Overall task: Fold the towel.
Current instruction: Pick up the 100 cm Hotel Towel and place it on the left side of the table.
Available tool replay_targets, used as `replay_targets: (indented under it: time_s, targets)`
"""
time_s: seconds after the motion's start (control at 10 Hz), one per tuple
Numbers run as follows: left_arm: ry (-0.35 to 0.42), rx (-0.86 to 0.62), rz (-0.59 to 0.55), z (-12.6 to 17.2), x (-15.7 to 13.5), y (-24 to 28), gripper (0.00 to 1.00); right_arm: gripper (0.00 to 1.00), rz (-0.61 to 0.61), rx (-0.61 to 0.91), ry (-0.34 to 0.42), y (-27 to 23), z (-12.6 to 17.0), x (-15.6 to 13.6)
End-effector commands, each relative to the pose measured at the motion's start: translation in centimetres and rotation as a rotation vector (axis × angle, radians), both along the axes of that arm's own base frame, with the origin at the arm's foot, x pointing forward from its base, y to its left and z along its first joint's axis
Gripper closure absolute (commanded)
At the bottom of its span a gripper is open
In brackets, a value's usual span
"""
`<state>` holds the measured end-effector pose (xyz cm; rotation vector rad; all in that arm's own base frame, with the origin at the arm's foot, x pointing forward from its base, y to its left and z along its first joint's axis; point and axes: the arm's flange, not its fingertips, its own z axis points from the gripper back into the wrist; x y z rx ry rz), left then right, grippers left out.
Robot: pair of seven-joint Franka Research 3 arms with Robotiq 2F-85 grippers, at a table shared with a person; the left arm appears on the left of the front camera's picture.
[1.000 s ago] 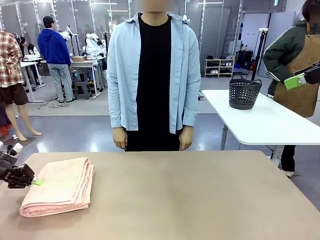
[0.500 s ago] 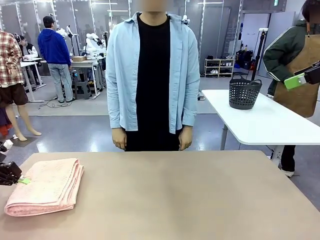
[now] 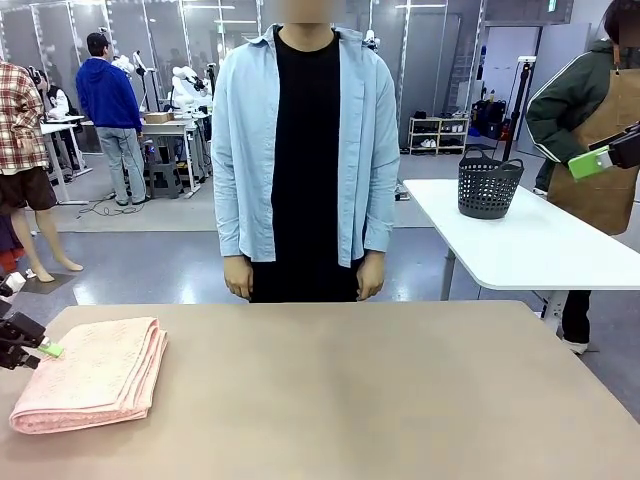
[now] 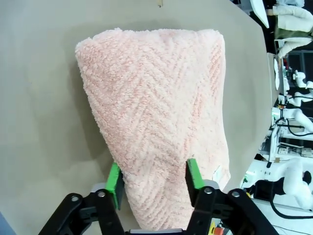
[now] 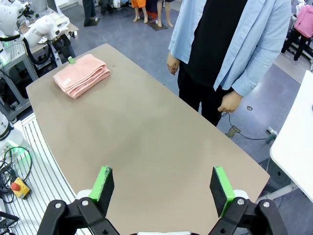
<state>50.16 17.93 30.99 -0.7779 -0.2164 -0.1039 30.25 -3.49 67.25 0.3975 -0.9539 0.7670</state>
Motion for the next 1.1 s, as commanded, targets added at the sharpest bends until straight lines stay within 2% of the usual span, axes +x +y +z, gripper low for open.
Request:
replay_targets:
  time_s: [0.0,0.3,0.4,1.0]
  targets:
    - [-0.035,0.007,0.014,0.4,-1.2,-0.5,0.00,0.00,-0.005,-0.004,0.001,0.1,0.0,-0.1]
    - [-0.083,0.018,0.035,1.3,-2.5,-1.2,0.01,0.00,-0.005,-0.004,0.001,0.1,0.0,-0.1]
    - [-0.014,0.000,0.008,0.9,-1.0,-0.3,0.01,0.00,-0.005,-0.004,0.001,0.1,0.0,-0.1]
    - [-0.014,0.000,0.008,0.9,-1.0,-0.3,0.01,0.00,-0.005,-0.004,0.001,0.1,0.0,-0.1]
